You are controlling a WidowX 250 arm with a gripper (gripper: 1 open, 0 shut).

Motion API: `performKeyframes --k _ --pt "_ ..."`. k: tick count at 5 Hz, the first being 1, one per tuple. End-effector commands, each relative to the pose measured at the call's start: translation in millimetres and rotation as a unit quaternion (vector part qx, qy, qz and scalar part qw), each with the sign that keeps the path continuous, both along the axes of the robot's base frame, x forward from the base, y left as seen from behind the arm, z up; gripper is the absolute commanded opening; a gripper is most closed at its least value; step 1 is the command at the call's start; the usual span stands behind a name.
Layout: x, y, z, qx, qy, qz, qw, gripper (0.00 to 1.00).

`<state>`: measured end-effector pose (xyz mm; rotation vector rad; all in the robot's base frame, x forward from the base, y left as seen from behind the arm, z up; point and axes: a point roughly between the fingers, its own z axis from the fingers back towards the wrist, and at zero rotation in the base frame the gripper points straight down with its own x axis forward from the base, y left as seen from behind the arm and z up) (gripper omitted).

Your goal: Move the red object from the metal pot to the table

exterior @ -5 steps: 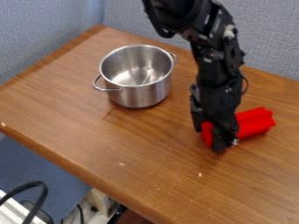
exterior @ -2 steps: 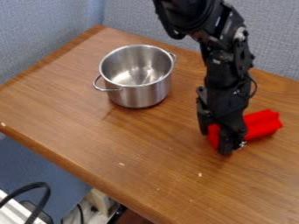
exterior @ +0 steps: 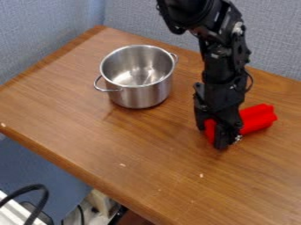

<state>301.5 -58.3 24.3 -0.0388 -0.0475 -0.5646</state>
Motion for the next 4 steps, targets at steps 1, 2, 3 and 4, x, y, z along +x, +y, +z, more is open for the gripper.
performKeyframes --k 1,2,3,4 --pt "-4.2 1.0 1.3 0.007 0.013 -0.001 0.9999 1.0" --pt "-6.1 -5.0 3.9 0.007 0.012 -0.011 0.9998 1.0" --pt "-9.2 -4.2 15.0 0.005 0.008 -0.014 0.9999 1.0" --pt "-11.2 -3.7 25.8 0.003 0.003 -0.017 0.9998 1.0"
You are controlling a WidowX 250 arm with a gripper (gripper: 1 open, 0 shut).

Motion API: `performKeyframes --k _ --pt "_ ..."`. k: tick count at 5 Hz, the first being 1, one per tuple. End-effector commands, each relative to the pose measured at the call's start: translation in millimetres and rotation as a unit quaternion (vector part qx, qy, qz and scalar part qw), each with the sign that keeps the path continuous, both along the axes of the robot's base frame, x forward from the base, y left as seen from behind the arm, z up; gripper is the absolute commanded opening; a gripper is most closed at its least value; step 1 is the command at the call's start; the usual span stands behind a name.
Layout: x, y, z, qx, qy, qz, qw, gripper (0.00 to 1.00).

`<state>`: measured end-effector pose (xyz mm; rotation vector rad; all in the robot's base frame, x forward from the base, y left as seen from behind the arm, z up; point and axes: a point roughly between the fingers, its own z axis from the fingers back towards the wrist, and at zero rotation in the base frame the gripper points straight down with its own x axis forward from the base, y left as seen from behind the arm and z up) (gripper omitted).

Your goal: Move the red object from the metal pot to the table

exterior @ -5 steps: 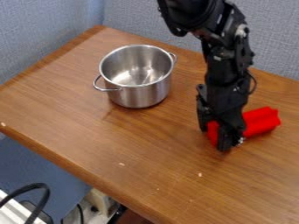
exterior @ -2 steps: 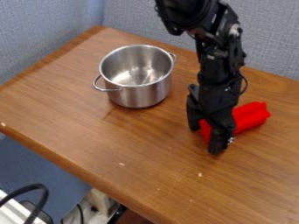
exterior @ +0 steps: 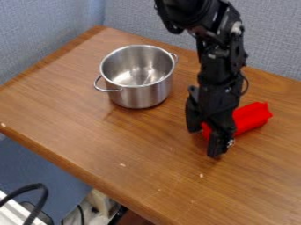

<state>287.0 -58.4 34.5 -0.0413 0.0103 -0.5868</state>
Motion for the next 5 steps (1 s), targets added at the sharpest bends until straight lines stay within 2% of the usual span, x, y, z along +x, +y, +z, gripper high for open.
performKeyframes --k 1,2,3,4,5 --pt "7.3 6.7 31.3 -0.003 -0.045 -0.015 0.9988 1.0" --pt "10.9 18.7 48.0 -0.003 -0.066 -0.02 0.9976 1.0" --pt "18.3 24.6 44.0 -0.004 -0.068 -0.032 0.9972 1.0" --pt "31.2 14.8 38.6 -0.012 -0.072 -0.079 0.9942 1.0" --pt "41.6 -0.8 34.1 -0.017 -0.081 -0.143 0.9863 1.0"
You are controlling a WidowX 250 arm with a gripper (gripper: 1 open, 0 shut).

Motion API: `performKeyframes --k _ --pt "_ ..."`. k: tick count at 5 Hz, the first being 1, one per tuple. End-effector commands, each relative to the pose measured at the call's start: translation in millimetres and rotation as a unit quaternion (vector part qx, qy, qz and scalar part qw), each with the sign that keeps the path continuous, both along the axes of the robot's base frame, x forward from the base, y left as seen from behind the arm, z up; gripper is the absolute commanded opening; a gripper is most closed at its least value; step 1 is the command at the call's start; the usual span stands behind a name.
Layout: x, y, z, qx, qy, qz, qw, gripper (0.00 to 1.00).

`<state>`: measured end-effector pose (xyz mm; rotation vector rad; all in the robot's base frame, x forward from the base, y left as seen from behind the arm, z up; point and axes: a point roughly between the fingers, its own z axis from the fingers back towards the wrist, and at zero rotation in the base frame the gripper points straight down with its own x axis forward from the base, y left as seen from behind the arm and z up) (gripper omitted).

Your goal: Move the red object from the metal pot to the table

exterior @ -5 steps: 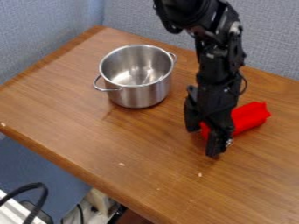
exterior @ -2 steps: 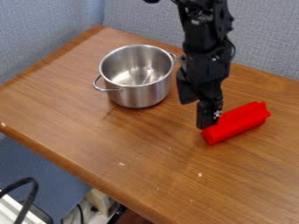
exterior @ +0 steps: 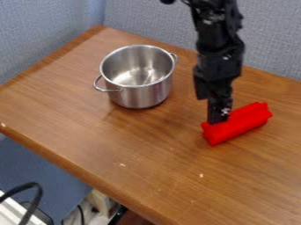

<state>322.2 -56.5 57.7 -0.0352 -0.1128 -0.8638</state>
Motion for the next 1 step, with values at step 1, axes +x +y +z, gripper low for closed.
performKeyframes --k 1 --pt "14.6 -3.4 2.0 0.009 -0.032 0.008 0.9994 1.0"
